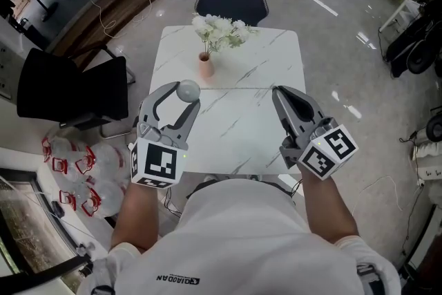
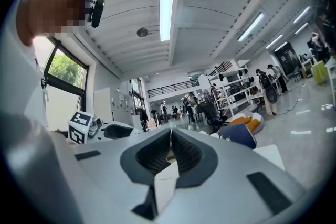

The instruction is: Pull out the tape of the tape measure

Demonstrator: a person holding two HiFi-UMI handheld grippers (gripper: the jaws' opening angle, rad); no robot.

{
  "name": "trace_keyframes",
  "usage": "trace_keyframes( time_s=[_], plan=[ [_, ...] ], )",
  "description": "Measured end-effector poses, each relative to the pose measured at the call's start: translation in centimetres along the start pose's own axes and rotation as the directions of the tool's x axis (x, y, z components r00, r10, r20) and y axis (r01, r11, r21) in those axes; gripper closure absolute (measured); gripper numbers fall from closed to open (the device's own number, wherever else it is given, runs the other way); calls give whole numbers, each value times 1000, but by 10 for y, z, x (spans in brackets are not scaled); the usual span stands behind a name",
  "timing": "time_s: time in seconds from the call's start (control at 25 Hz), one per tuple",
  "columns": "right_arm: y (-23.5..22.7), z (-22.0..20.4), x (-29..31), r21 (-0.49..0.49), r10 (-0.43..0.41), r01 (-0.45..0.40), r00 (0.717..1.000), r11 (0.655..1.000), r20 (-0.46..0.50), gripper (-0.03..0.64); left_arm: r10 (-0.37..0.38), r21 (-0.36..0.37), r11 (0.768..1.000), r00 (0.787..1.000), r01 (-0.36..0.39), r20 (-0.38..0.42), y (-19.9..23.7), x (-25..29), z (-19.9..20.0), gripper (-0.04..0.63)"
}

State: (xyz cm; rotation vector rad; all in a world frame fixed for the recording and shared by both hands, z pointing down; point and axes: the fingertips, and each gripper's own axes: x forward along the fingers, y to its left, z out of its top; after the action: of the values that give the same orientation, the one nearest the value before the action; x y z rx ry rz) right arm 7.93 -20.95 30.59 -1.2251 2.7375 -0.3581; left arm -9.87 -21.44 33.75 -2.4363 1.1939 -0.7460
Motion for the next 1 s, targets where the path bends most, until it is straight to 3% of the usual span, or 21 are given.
trace_keyframes(
  time_s=[0.24, 1.0],
  plan=[
    [-22, 8, -12, 6, -57, 56, 998, 998, 15, 600, 23, -22, 999, 1000, -23, -14, 9, -4, -6, 373],
    [-31, 16, -21, -15, -100, 101, 994, 995, 32, 601, 55, -27, 998, 998, -55, -21, 21, -10, -9, 373]
  ],
)
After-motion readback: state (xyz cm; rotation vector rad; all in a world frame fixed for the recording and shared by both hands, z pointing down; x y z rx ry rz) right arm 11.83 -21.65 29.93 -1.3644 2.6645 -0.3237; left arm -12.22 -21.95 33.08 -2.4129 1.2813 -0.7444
